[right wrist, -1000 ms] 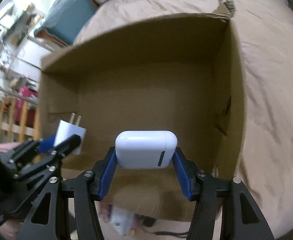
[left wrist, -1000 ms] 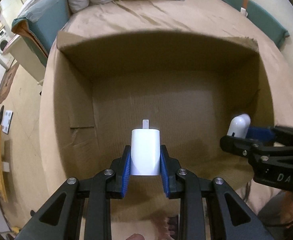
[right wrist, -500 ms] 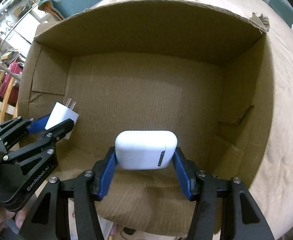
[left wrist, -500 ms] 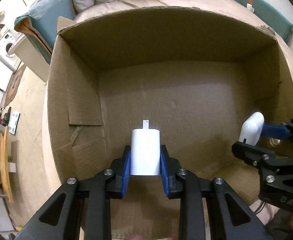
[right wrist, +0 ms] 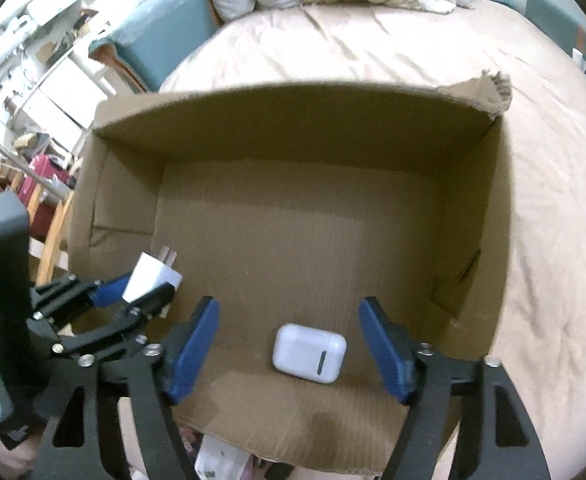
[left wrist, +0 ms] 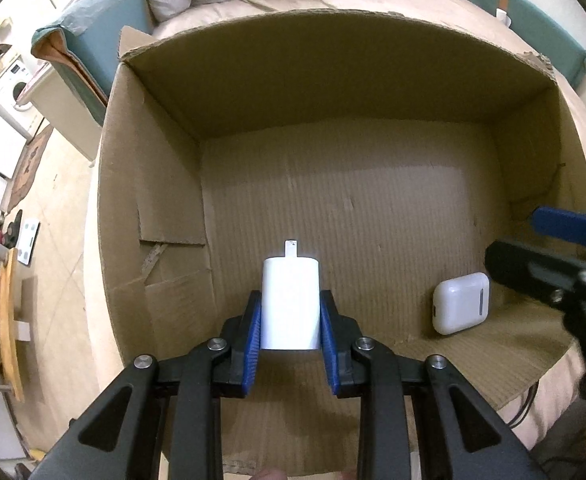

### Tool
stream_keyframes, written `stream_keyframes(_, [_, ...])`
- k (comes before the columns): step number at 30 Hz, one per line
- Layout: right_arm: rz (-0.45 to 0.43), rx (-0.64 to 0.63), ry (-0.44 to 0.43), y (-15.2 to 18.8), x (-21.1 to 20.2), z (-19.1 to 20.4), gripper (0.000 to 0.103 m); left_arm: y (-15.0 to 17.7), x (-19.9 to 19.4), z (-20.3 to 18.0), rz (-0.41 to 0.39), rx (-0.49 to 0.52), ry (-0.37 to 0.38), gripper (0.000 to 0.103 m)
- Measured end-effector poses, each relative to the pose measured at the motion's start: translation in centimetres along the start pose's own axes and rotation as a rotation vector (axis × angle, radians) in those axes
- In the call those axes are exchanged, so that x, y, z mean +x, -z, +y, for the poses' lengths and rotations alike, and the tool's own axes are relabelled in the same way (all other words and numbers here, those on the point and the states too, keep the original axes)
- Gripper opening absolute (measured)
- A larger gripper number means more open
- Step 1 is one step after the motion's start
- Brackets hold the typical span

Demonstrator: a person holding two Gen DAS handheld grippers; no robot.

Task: Organize rigid objects
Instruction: 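Lower the charger into the box with the left tool while the right tool places the earbud case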

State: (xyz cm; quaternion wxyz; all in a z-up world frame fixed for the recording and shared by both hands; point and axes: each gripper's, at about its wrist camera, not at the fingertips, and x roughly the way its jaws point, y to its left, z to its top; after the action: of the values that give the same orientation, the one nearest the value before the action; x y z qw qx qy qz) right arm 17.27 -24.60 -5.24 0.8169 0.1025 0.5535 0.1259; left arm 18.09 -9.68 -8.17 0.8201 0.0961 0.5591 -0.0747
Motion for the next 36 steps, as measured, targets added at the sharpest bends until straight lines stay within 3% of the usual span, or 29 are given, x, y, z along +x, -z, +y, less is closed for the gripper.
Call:
stream_keyframes(4, [-0.046, 0.008, -0.02, -0.4, -0.9, 0.0, 0.083, 0.0, 0.1, 0.2, 0.002, -0.008, -0.001, 0.024])
stream_keyframes(6, [-0.065, 0.022, -0.025, -0.5, -1.2, -0.2, 0.096, 0.0, 0.0, 0.1, 0.0, -0.006, -0.005, 0.024])
stream_keyframes(8, [-0.078, 0.037, -0.04, -0.7, -1.3, -0.2, 0.099, 0.0, -0.2, -0.1, -0.005, 0.001, -0.008, 0.026])
stream_keyframes(12, [-0.104, 0.062, -0.041, -0.8, -1.9, -0.8, 0.101, 0.3, -1.0, -0.9, -0.01, 0.009, 0.007, 0.078])
stream_keyframes(17, [-0.126, 0.077, -0.049, -0.8, -2.6, -1.0, 0.103, 0.6, -2.6, -1.5, -0.023, 0.01, 0.024, 0.081])
stream_keyframes(26, [-0.151, 0.06, -0.059, -0.3, -4.1, -0.9, 0.103, 1.0, -5.9, -1.6, -0.07, -0.003, -0.03, 0.084])
stream_keyframes(36, [-0.151, 0.037, -0.053, 2.0, -5.8, -0.8, 0.103, 4.3, -8.7, 1.3, -0.062, -0.089, -0.004, 0.084])
